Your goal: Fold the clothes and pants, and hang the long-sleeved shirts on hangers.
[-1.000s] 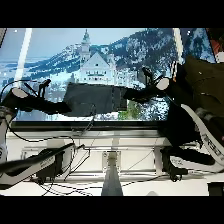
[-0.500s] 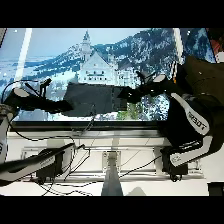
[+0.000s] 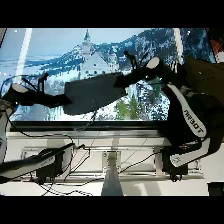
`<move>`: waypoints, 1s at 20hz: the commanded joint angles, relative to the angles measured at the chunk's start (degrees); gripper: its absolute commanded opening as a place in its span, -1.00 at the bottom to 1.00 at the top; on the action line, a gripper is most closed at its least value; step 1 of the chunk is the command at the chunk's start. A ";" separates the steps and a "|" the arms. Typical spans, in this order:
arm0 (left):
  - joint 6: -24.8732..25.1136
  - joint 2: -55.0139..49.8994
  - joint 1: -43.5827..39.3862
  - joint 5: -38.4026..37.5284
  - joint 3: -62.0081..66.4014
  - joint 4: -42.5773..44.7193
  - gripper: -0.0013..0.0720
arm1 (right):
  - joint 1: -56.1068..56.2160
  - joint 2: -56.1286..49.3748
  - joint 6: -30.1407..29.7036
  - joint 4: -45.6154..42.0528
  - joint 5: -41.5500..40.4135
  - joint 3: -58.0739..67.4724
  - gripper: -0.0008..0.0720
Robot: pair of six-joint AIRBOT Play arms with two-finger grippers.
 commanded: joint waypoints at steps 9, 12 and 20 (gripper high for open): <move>-0.02 11.47 -0.07 0.00 15.47 -18.71 0.91 | -31.01 31.04 29.62 -40.70 22.82 22.73 -0.89; -0.02 13.14 -0.07 -0.09 15.47 -24.02 0.91 | -46.03 35.30 36.76 -43.69 33.51 22.86 -0.89; -0.02 13.27 -0.04 -1.25 15.47 -29.33 0.91 | -65.96 35.04 36.39 -36.57 39.54 22.80 0.35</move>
